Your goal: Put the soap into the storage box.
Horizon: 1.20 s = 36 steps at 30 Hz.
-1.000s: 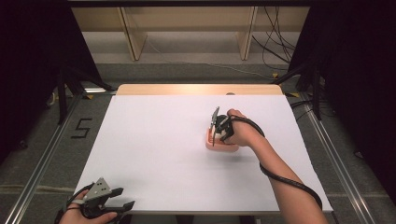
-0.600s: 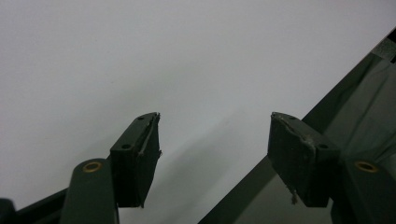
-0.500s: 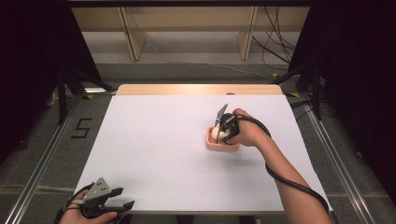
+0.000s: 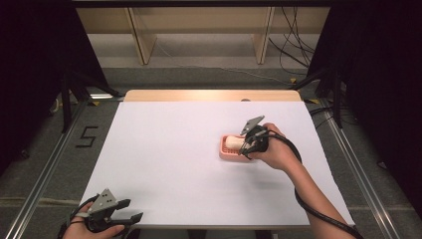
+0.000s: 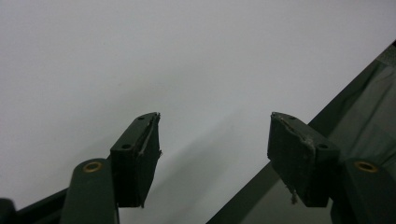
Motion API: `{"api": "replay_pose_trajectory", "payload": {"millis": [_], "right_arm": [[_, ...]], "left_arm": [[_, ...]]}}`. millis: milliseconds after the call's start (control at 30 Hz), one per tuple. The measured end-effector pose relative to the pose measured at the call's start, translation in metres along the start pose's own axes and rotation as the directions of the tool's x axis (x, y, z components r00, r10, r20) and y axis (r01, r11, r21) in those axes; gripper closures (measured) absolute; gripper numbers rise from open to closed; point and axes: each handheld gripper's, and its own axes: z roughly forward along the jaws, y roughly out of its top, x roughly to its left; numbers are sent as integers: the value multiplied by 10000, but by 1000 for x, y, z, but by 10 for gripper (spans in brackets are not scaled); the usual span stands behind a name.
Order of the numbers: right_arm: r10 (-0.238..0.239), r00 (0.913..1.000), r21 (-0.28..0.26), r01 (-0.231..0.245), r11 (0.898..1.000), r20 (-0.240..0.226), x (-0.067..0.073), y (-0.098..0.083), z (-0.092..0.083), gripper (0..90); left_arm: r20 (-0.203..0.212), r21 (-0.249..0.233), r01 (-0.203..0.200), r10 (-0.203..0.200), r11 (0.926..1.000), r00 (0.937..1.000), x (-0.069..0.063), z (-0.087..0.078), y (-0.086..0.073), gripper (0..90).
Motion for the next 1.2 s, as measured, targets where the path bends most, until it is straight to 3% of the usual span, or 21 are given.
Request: {"api": "replay_pose_trajectory", "payload": {"millis": [33, 100, 200, 267, 400, 433, 467, 600, 633, 667, 733, 767, 800, 833, 867, 933, 967, 1033, 1067, 1100, 1200], "right_arm": [[509, 9987, -99, -509, 9987, -27, 2, -3, -3, 390], [870, 9960, -541, -858, 9948, 211, 3, -10, -7, 391], [1512, 9881, -908, -1481, 9848, 279, 8, -20, -12, 392], [1911, 9812, -928, -1878, 9778, 279, 11, -28, -18, 394], [2250, 9737, -1336, -2183, 9667, 364, 15, -43, -21, 393], [2180, 9757, -1169, -2138, 9699, 236, 15, -47, -24, 392], [2622, 9648, -1071, -2588, 9600, 192, 20, -53, -25, 391], [3054, 9520, -901, -3022, 9490, 233, 27, -68, -27, 383], [2941, 9557, -728, -2923, 9535, 144, 27, -73, -29, 382], [2992, 9537, -931, -2954, 9508, 298, 28, -76, -27, 382], [3211, 9467, -745, -3184, 9450, 267, 30, -83, -30, 382], [3312, 9434, -726, -3292, 9415, 169, 31, -86, -31, 382], [3250, 9455, -809, -3223, 9432, 216, 31, -90, -31, 382], [3288, 9440, -883, -3254, 9414, 262, 32, -93, -30, 382], [3362, 9411, -957, -3317, 9385, 360, 34, -96, -31, 382], [3504, 9360, -1012, -3458, 9328, 321, 37, -102, -30, 382], [3681, 9293, -1058, -3632, 9257, 303, 39, -104, -30, 382], [3696, 9285, -1189, -3633, 9240, 354, 41, -109, -30, 383], [3721, 9274, -1322, -3644, 9218, 386, 42, -111, -30, 383], [3952, 9179, -1251, -3884, 9130, 344, 44, -113, -31, 383], [4006, 9154, -1456, -3913, 9087, 396, 46, -119, -30, 382]], "left_arm": [[91, -60, -6, 7, 10000, 10000, 0, 0, 0, 339], [147, -144, 112, -109, 9998, 9998, -1, 0, 0, 339], [12, -37, -307, 307, 9995, 9995, 2, -1, 1, 339], [93, -128, -66, 67, 9999, 9999, 0, -1, 1, 339], [65, -118, -129, 129, 9998, 9999, 1, -1, 0, 339], [30, -212, -3, 4, 9998, 10000, 0, -1, 0, 339], [41, -217, 1, 0, 9998, 10000, 0, -1, 0, 339], [55, -225, 22, -21, 9997, 10000, 0, -1, 0, 340], [58, -229, 21, -20, 9997, 10000, 0, -1, 0, 340], [-90, -128, -310, 309, 9994, 9995, 3, -1, 1, 340], [-139, -135, -406, 404, 9991, 9991, 4, -1, 1, 340], [-42, -167, 153, -153, 9997, 9999, 0, 0, 0, 340], [4, -117, -69, 69, 9999, 10000, 2, -1, 0, 339], [25, -245, 99, -98, 9997, 9999, 1, 0, 0, 339], [-175, -131, -323, 320, 9994, 9993, 4, -1, 1, 339], [-6, -221, 100, -100, 9997, 9999, 1, -1, 0, 339], [-15, -188, 62, -63, 9998, 10000, 2, -1, 0, 339], [-34, -231, 83, -83, 9997, 10000, 1, -1, 0, 340], [-120, -107, -202, 201, 9997, 9997, 4, -1, 0, 339], [-233, -136, -275, 271, 9995, 9994, 4, 0, 1, 339], [-44, -208, 103, -104, 9997, 9999, 1, 0, 0, 339]]}}
